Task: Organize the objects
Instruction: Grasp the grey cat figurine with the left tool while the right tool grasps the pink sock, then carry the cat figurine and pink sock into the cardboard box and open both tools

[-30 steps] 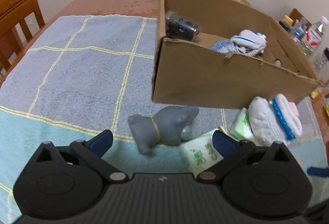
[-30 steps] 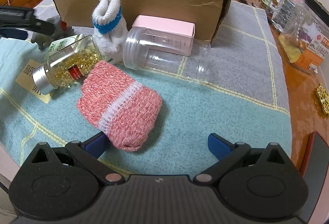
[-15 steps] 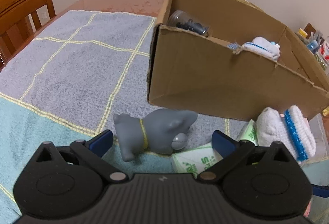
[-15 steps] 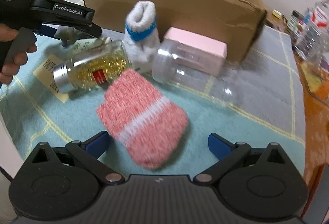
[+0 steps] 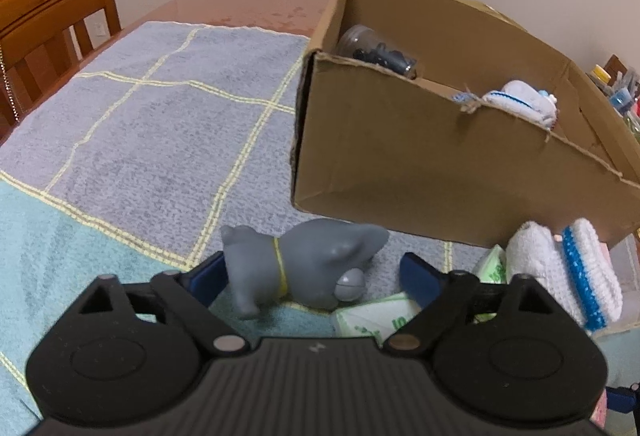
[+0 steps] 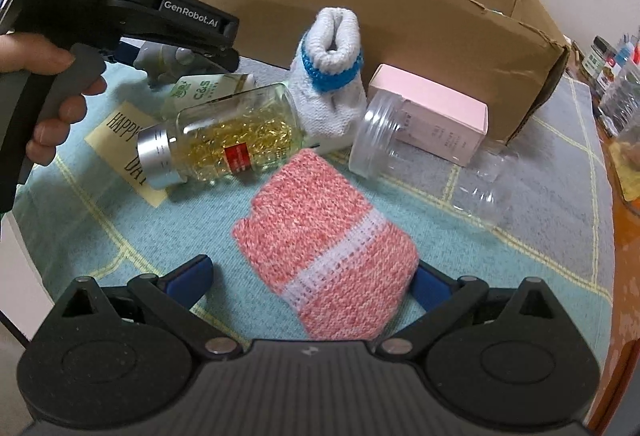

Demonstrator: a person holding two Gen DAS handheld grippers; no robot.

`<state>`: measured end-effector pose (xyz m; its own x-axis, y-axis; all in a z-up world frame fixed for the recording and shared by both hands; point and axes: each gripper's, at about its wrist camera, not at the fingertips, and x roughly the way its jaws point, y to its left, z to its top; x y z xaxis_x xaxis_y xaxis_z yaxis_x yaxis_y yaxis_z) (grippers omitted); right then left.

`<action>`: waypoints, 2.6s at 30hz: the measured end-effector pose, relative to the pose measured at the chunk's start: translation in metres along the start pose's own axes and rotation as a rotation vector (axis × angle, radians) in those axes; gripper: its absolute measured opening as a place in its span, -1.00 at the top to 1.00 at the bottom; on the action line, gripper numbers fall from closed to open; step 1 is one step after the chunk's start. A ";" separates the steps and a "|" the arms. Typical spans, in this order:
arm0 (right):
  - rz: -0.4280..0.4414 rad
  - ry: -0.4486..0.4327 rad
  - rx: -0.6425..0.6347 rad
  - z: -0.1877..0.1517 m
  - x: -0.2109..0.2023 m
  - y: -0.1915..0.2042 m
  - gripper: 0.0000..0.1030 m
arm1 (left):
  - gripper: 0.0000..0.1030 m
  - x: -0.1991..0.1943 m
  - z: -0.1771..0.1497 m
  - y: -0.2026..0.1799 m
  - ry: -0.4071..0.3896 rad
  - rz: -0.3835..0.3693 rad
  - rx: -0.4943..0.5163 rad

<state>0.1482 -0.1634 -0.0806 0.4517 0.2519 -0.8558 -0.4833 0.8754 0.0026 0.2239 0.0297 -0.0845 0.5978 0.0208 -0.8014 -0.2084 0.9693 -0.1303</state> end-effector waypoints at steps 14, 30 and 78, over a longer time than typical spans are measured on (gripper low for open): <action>-0.026 -0.007 0.071 0.007 0.005 0.000 -1.00 | -0.45 0.002 0.003 0.014 0.003 -0.016 -0.024; -0.047 0.021 0.117 0.013 -0.006 -0.010 -0.67 | -0.44 0.004 0.011 0.017 0.045 -0.054 0.062; -0.009 -0.027 0.049 0.053 -0.058 -0.030 -0.46 | -0.43 -0.094 0.049 -0.002 0.020 -0.277 0.359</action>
<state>0.1766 -0.1828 -0.0030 0.4766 0.2547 -0.8414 -0.4420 0.8968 0.0210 0.2061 0.0378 0.0196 0.5769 -0.2527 -0.7767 0.2415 0.9612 -0.1334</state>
